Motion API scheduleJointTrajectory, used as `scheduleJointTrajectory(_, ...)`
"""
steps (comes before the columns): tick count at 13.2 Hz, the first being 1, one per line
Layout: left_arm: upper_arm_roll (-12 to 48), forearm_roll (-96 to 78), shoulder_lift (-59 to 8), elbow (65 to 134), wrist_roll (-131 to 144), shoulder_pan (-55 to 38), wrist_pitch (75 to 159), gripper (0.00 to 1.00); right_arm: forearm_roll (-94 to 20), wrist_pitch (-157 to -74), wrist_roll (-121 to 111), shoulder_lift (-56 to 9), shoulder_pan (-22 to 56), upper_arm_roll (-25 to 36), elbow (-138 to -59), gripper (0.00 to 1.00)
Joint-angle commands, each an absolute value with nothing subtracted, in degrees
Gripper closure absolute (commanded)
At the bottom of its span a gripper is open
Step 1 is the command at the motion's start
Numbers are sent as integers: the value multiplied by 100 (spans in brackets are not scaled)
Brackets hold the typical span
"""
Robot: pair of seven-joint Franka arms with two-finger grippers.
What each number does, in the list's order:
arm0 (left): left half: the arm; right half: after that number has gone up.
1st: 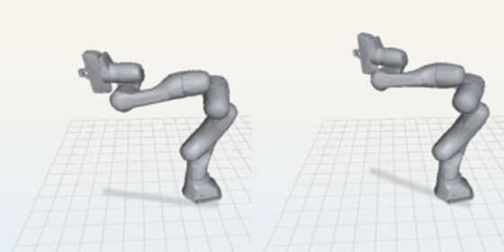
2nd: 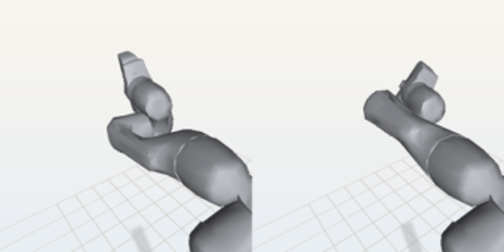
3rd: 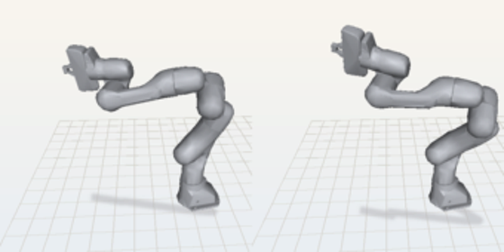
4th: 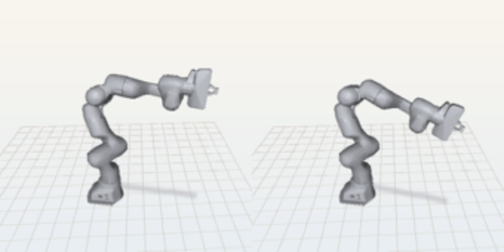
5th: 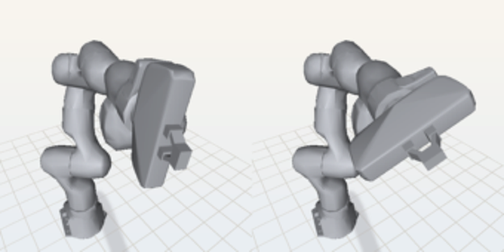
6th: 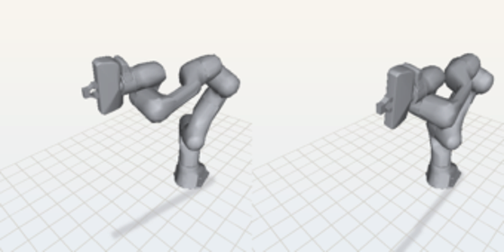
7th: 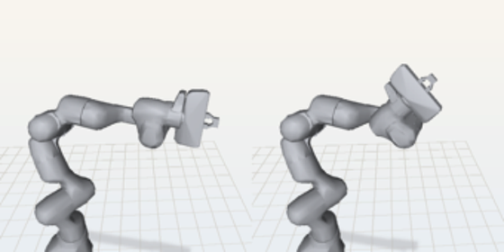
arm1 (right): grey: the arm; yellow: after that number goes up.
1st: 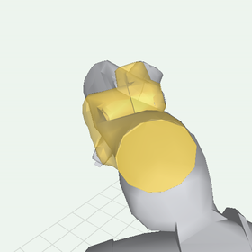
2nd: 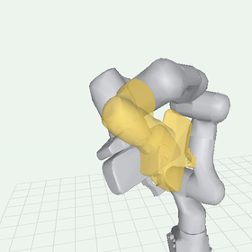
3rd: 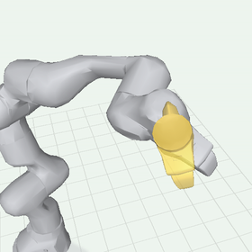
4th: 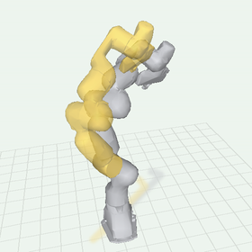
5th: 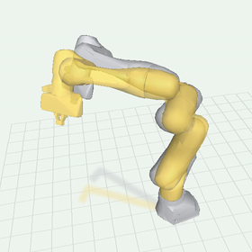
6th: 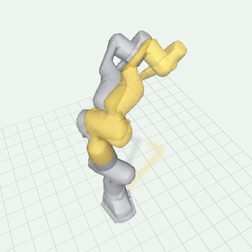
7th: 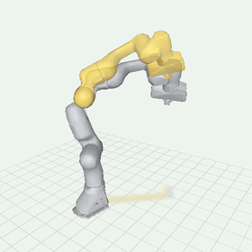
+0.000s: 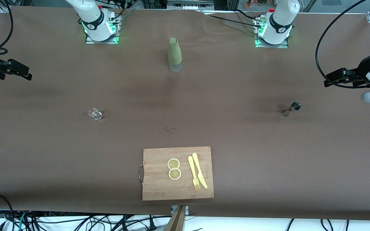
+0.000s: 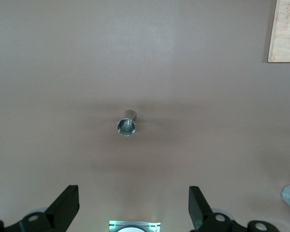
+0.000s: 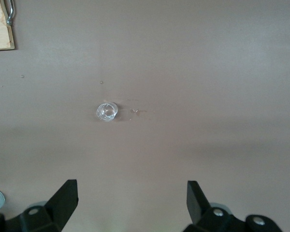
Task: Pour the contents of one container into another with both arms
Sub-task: 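Lower the right gripper to the glass cup while the left gripper reaches the jigger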
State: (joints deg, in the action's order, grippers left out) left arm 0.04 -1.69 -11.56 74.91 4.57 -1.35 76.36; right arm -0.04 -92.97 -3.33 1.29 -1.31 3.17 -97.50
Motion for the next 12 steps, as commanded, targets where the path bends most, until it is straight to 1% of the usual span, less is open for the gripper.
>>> scheduleJointTrajectory(1, 35, -280, -984, 7708, 501, 8, 7752, 0, -88, -9185, -334, 105, -141, 325, -9633, 0)
scheduleJointTrajectory(3, 35, -527, -1028, 7708, 501, 158, 7752, 0, -88, -9185, -334, 105, -141, 325, -9633, 0)
scheduleJointTrajectory(6, 35, -475, -1055, 7664, 580, 115, 7752, 0, -88, -9185, -343, 105, -132, 325, -9633, 0)
scheduleJointTrajectory(9, 44, -553, -1143, 7629, 519, 158, 7691, 0, -79, -9150, -413, -166, -132, 325, -9633, 0)
scheduleJointTrajectory(10, 35, -589, -1143, 7629, 510, 167, 7682, 0, -97, -9028, -631, -219, -141, 325, -9642, 0)
scheduleJointTrajectory(12, -26, -633, -1151, 7699, 414, 184, 7682, 0, -140, -9044, -1315, -228, -202, 351, -9633, 0)
